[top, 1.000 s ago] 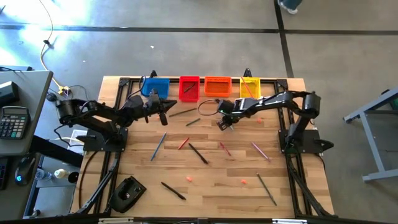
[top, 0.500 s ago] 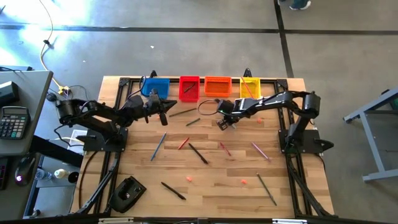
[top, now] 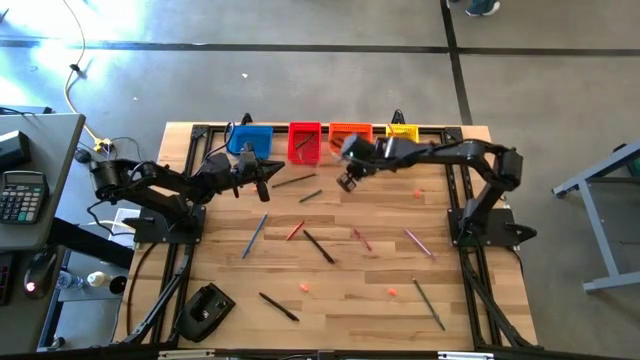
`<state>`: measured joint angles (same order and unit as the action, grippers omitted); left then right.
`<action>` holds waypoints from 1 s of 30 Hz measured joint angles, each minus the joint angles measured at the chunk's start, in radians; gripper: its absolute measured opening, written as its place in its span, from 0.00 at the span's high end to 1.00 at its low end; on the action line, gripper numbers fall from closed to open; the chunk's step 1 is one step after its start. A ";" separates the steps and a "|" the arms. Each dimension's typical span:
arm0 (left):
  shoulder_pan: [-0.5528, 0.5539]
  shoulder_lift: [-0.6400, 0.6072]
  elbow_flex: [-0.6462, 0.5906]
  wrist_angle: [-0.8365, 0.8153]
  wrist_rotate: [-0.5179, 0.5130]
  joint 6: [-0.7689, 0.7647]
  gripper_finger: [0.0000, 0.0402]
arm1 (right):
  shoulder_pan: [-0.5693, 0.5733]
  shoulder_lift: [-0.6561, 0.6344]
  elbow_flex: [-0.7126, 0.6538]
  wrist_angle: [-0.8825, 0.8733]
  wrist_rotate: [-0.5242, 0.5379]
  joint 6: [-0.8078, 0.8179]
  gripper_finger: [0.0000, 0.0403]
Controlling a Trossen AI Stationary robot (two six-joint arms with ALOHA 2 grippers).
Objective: Sort crayons/erasers/pens/pencils in bins
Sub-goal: Put the light blue pen into the orange bin
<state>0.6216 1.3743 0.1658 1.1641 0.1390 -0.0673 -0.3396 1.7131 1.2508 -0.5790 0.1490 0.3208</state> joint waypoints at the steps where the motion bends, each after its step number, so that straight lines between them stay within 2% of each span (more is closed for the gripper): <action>1: 0.000 0.000 0.000 0.000 0.000 0.000 1.00 | -0.013 0.003 0.030 -0.008 0.012 -0.032 0.97; 5: -0.001 0.000 0.000 0.000 0.000 0.000 1.00 | -0.084 0.003 0.115 0.030 0.045 -0.172 0.97; 8: -0.001 0.000 0.000 0.000 0.000 0.000 1.00 | -0.158 0.015 0.125 0.060 0.052 -0.237 0.97; 13: -0.001 0.000 0.000 0.000 0.000 0.000 1.00 | -0.252 0.105 0.125 0.133 -0.005 -0.356 0.97; 17: -0.001 0.000 0.000 0.000 0.000 0.000 1.00 | -0.293 0.177 0.125 0.225 -0.105 -0.408 0.97; 30: -0.001 0.000 0.000 0.000 0.000 0.000 1.00 | -0.353 0.294 0.125 0.248 -0.126 -0.487 0.97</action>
<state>0.6209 1.3743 0.1658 1.1641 0.1390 -0.0673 -0.6928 2.0069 1.3754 -0.3308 0.0231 -0.1658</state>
